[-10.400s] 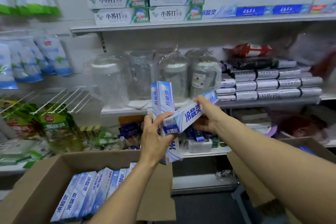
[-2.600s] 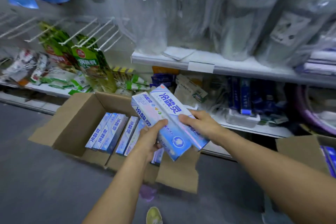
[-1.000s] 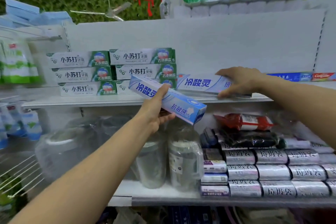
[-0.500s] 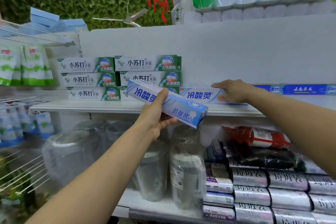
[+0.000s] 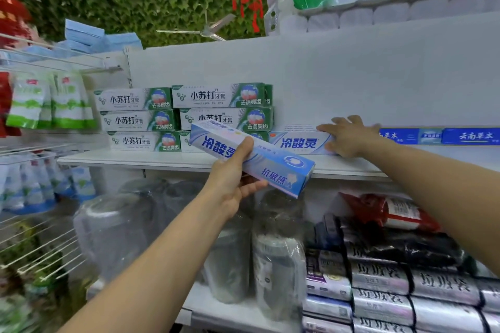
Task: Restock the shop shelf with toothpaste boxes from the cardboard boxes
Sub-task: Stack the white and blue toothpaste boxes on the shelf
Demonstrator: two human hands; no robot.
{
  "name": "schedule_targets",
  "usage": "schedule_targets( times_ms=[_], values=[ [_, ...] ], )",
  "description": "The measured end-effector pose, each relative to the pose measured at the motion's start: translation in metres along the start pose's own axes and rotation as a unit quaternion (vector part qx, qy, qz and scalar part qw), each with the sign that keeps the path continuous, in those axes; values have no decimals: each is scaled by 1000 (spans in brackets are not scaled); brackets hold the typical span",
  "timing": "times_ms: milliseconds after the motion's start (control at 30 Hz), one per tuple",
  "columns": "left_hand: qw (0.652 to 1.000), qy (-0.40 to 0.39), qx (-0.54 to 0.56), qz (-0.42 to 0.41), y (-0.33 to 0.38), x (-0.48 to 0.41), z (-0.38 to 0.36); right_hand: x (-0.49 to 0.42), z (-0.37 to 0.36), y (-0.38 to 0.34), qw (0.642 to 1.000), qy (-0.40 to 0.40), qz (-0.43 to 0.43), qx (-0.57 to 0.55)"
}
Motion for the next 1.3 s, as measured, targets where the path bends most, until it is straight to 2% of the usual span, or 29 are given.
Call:
schedule_targets(
  times_ms=[67, 133, 167, 200, 233, 267, 300, 333, 400, 433, 500, 600, 700, 767, 867, 1000, 1100, 1200, 1300],
  values=[
    [1000, 3, 0, -10, 1, 1, -4, 10, 11, -14, 996, 76, 28, 35],
    [1000, 8, -3, -25, 4, 0, -9, 37, 33, -40, 973, 179, 128, -71],
    [999, 14, -5, -34, 6, 0, -11, 54, 41, -53, 947, 179, 194, -184],
    [999, 22, -5, -42, 7, -1, -14, 69, 45, -68, 909, 133, 258, -300],
    [998, 30, 0, -48, 9, -2, -17, 83, 45, -82, 872, 71, 303, -379],
    [998, 36, 11, -52, 10, -3, -20, 98, 43, -94, 854, 20, 331, -400],
    [997, 39, 25, -54, 12, -5, -23, 110, 39, -104, 862, -9, 349, -368],
    [997, 38, 39, -52, 12, -6, -25, 118, 35, -110, 885, -7, 358, -296],
    [998, 24, 54, -39, 10, -7, -32, 121, 32, -110, 922, 71, 349, -150],
    [998, 8, 51, -32, 9, -6, -36, 120, 34, -106, 925, 102, 343, -128],
    [999, -35, 29, -20, 6, -7, -44, 112, 38, -92, 918, 94, 339, -184],
    [998, -68, -10, -13, 2, -10, -49, 101, 38, -72, 898, 21, 341, -277],
    [998, -47, -23, -26, 6, -12, -47, 92, 40, -53, 900, 11, 328, -287],
    [996, 10, -72, -52, 10, -15, -35, 85, 41, -34, 912, 9, 302, -278],
    [961, 101, -247, -64, 16, -21, -13, 76, 35, -4, 933, -15, 247, -261],
    [906, 45, -414, -83, 10, -34, -27, 64, 24, 21, 948, -42, 207, -237],
    [890, -4, -453, -50, 3, -43, -42, 53, 20, 28, 962, -39, 169, -211],
    [870, -23, -492, -7, -3, -53, -48, 49, 17, 30, 972, 13, 129, -195],
    [846, -30, -531, 24, -5, -62, -48, 49, 15, 26, 969, 49, 130, -204]
  ],
)
Point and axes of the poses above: each hand's wrist, its own x-axis away from the middle knuckle, its own z-axis out of the back of the hand, y = z × x, the point moved 8 cm from there along -x, towards the middle knuckle, and after that the axes turned 11 degrees about -y, right-handed, at the moved point
